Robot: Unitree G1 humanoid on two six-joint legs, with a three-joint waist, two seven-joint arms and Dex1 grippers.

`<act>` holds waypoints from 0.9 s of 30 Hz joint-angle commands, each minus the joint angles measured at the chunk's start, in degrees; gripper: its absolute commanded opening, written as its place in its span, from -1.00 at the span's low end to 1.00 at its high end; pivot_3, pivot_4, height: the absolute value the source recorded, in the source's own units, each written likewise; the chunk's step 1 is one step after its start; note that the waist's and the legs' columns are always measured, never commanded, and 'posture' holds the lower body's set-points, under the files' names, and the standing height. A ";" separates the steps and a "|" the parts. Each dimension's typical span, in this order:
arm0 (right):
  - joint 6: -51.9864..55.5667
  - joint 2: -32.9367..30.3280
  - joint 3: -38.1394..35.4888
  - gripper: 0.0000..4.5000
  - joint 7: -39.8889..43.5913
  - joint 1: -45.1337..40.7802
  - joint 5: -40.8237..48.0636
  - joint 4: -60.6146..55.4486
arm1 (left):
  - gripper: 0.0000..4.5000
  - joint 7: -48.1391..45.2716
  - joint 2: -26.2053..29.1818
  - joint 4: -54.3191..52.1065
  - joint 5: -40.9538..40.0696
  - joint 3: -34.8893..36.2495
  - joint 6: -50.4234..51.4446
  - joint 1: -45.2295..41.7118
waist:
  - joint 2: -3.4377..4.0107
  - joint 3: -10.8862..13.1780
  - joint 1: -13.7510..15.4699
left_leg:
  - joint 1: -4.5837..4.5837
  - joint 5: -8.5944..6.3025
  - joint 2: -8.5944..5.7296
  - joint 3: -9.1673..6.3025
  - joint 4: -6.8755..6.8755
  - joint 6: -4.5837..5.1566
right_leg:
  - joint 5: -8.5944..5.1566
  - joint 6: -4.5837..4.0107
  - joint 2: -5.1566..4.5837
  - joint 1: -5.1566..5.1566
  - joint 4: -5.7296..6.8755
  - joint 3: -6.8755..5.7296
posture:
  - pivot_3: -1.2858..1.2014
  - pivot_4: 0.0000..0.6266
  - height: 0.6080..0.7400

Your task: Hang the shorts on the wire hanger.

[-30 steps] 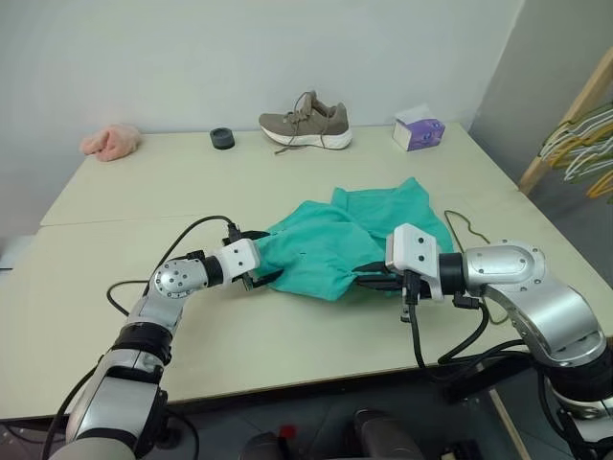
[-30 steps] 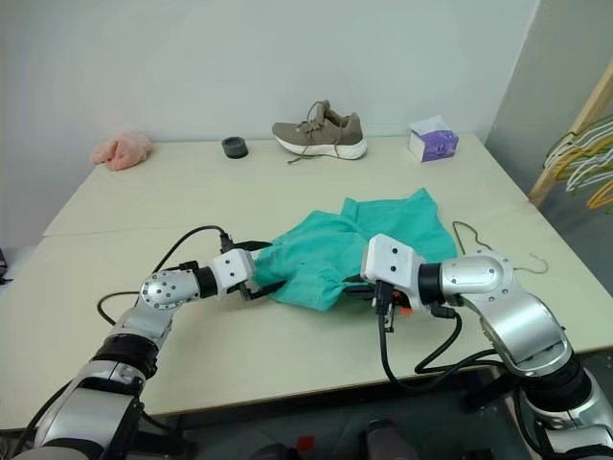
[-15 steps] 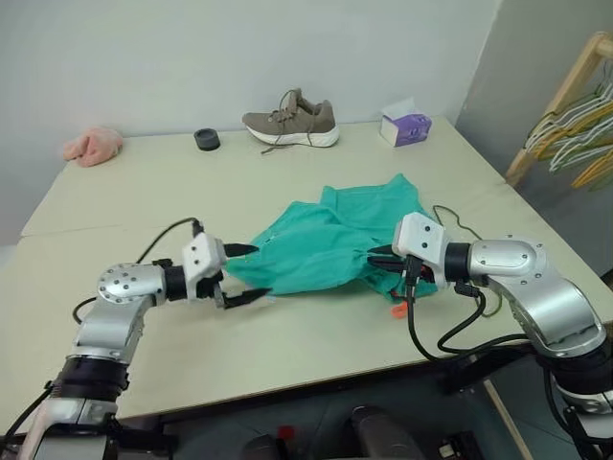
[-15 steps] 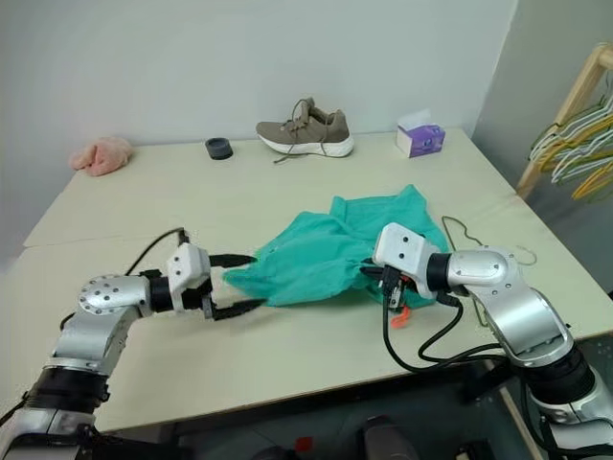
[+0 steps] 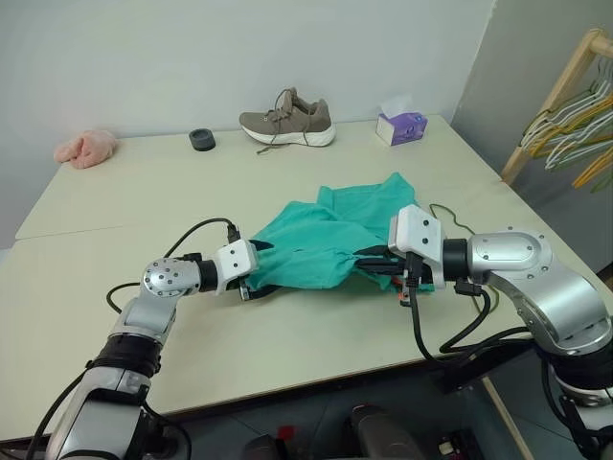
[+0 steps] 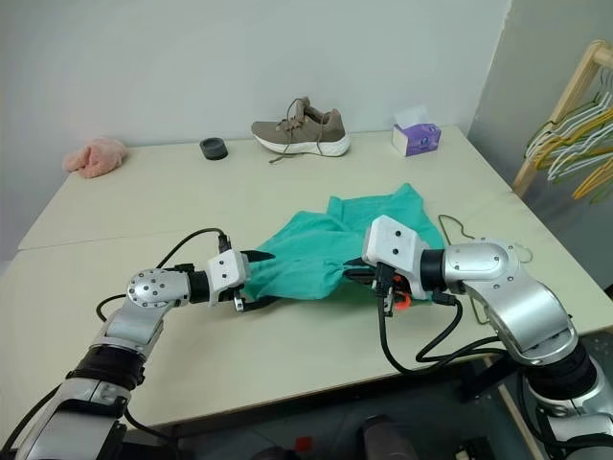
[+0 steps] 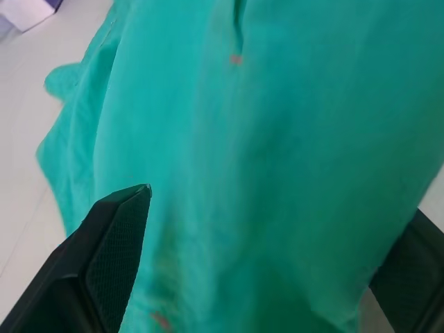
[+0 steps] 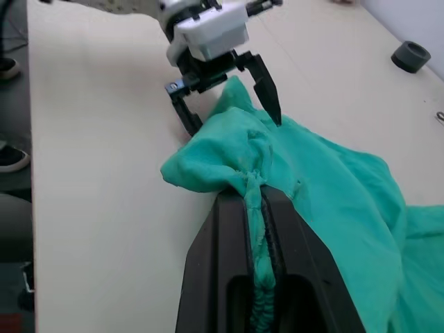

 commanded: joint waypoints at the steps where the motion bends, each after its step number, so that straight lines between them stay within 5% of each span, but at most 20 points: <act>1: 1.16 -0.59 -2.63 -0.99 -0.47 -1.47 2.70 -2.93 | 1.00 2.80 0.72 3.93 2.99 -0.34 -4.08 -1.75 | 0.00 0.00 0.01 | 0.00 0.00 0.00 0.00 0.00 0.00 | 0.00 0.00 0.00 0.00 0.00 -0.01 | -0.17 -0.72 1.00; 5: 2.05 -1.16 -2.67 -1.00 -0.59 -1.25 4.14 -4.07 | 0.75 3.52 0.66 6.84 4.82 -1.24 -7.01 -2.26 | 0.00 0.00 0.03 | 0.00 0.00 0.00 0.00 0.00 0.00 | 0.00 0.01 -0.02 0.00 0.01 -0.02 | -0.17 -0.73 1.00; 13: 1.66 -2.33 -2.05 -1.00 -0.46 -0.46 5.30 -4.17 | -0.36 0.82 1.72 7.84 6.42 -2.89 -8.93 -1.79 | 0.00 0.00 0.02 | 0.01 0.00 0.01 0.00 0.01 0.00 | 0.00 0.01 -0.02 0.00 0.02 -0.03 | -0.16 -0.73 1.00; 18: -3.15 -6.00 -0.77 -1.00 2.07 2.87 2.64 -1.22 | -0.98 -11.34 6.59 -2.71 0.31 -2.86 0.12 2.92 | 0.00 0.00 -0.48 | 0.01 0.00 0.03 0.01 -0.02 0.00 | 0.00 0.01 -0.01 0.00 0.02 -0.03 | -0.14 -0.73 1.00; 27: -30.96 -17.37 2.69 -1.00 15.64 1.53 -10.74 21.01 | -0.98 -22.96 20.07 -42.78 -20.66 1.93 36.26 18.10 | 0.19 0.78 0.16 | 0.04 -0.03 0.02 0.07 -0.02 -0.06 | -0.06 0.08 -0.02 -0.01 -0.01 0.04 | -0.08 -0.72 1.00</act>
